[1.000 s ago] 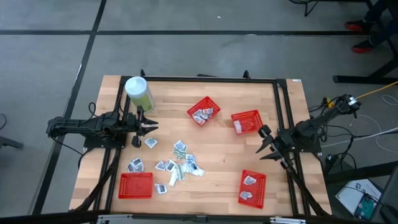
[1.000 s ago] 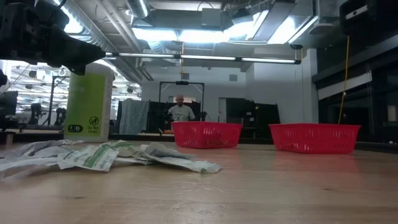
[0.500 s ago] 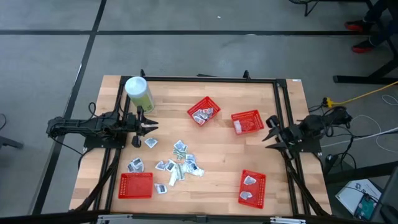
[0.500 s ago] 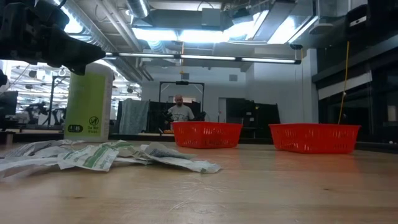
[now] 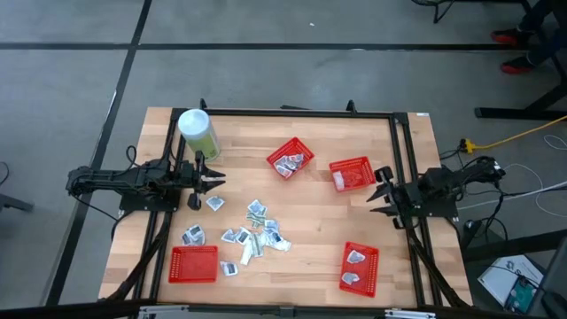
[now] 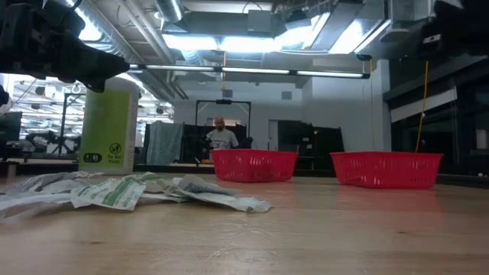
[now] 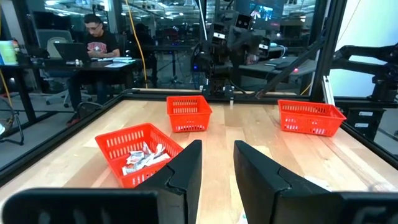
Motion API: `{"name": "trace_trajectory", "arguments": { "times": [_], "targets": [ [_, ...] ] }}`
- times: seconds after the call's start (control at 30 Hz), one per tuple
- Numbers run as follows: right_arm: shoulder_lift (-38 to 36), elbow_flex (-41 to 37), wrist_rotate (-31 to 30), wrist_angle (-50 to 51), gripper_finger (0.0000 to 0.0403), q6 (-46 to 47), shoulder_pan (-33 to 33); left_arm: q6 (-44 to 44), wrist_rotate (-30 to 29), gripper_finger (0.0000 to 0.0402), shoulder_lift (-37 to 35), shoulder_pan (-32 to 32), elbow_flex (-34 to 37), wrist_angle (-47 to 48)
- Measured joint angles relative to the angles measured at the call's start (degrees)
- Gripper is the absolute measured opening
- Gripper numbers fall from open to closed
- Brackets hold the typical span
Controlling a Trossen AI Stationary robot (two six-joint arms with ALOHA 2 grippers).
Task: Pick & Place First Aid Supplies
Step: Put the green bandage into the red container
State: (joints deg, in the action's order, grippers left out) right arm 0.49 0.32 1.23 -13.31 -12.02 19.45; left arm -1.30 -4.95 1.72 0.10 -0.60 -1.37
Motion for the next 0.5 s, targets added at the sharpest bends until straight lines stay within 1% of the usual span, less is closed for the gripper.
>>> {"name": "trace_trajectory", "arguments": {
  "times": [0.17, 0.37, 0.5],
  "targets": [
    [-0.4, 0.1, 0.5, -0.5, 0.0126, -0.5, -3.7, 0.0, 0.0, 0.0088, 0.0, 0.0, 0.0, -0.1],
    [-0.4, 0.0, 0.7, 6.6, 0.0126, -0.4, -7.7, 0.0, 0.0, 0.0088, 0.0, 0.0, 0.0, -0.1],
    [-0.4, 0.0, 4.4, 11.4, 0.0126, -0.4, -10.2, 0.0, 0.0, 0.0088, 0.0, 0.0, 0.0, -0.1]
  ]
}}
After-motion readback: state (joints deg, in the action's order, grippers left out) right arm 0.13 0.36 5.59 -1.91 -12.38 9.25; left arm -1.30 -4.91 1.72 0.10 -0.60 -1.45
